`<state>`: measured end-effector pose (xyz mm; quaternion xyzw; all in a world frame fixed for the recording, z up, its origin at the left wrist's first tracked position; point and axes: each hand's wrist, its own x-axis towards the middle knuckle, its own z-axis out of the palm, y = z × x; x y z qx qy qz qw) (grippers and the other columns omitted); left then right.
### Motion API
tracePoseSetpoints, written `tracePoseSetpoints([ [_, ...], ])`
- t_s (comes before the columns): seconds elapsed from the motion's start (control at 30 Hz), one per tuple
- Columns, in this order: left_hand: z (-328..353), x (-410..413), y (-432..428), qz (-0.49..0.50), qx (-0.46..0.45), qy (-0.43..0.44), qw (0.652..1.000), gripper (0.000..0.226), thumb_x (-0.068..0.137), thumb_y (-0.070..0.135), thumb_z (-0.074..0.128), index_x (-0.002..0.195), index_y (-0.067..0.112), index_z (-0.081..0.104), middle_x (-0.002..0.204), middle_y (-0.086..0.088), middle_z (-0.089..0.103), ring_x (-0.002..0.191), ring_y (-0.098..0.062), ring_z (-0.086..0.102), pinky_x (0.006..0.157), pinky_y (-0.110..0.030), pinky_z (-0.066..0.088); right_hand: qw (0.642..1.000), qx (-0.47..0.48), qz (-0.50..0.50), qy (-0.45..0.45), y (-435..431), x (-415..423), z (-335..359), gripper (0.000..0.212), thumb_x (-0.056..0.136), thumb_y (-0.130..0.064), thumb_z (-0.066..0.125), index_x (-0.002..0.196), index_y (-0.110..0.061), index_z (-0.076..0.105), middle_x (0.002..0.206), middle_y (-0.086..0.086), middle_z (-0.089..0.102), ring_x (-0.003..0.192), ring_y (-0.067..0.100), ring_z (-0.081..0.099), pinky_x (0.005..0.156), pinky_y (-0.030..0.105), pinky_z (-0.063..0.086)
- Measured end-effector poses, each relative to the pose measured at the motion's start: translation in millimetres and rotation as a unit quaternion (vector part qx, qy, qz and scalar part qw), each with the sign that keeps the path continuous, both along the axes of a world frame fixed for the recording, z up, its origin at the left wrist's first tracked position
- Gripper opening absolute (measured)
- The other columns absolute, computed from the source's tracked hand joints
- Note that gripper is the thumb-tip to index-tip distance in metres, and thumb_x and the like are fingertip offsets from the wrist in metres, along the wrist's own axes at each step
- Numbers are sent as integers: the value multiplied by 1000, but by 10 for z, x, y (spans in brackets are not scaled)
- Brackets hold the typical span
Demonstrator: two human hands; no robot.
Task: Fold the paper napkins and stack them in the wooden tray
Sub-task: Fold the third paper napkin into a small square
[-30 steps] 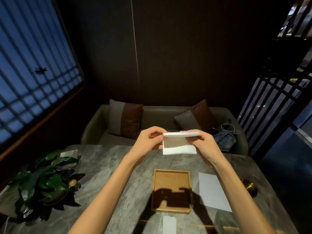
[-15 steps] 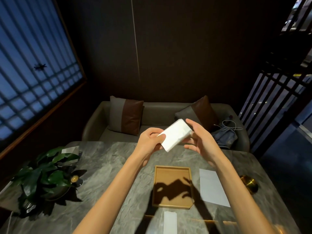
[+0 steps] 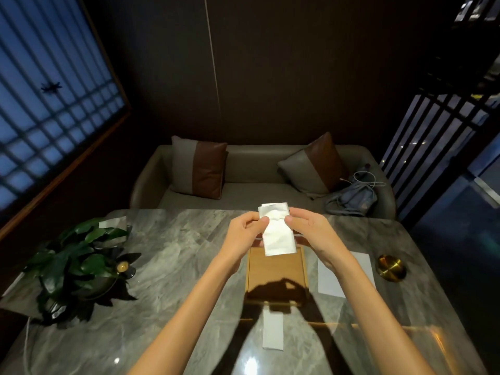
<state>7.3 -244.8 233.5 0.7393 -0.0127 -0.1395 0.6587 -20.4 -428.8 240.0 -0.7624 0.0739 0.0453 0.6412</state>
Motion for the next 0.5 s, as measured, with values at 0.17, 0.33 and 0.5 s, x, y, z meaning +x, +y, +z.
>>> tracePoseSetpoints([
  [0.17, -330, -244, -24, 0, 35, 7, 999, 9, 99, 26, 62, 104, 22, 68, 96, 3, 74, 85, -7, 72, 64, -16, 58, 992, 53, -94, 67, 98, -227, -425, 19, 94, -32, 67, 107, -21, 74, 101, -2, 78, 84, 9, 74, 61, 21, 55],
  [0.33, -1025, -586, 23, -4, 51, 61, 997, 8, 95, 0, 62, 97, -8, 65, 77, -15, 60, 71, -22, 55, 63, -26, 46, 984, 65, -88, 139, 172, -627, -1130, 13, 97, -24, 64, 98, -18, 75, 85, -2, 74, 66, 4, 67, 53, 14, 49],
  [0.5, -2112, -1074, 9, 23, 90, 170, 981, 10, 94, -2, 61, 95, -6, 69, 81, -13, 64, 72, -20, 58, 67, -29, 47, 964, 80, -83, 241, 293, -1259, -2175, 24, 99, 0, 54, 117, 12, 64, 75, 6, 71, 52, 5, 63, 47, 16, 49],
])
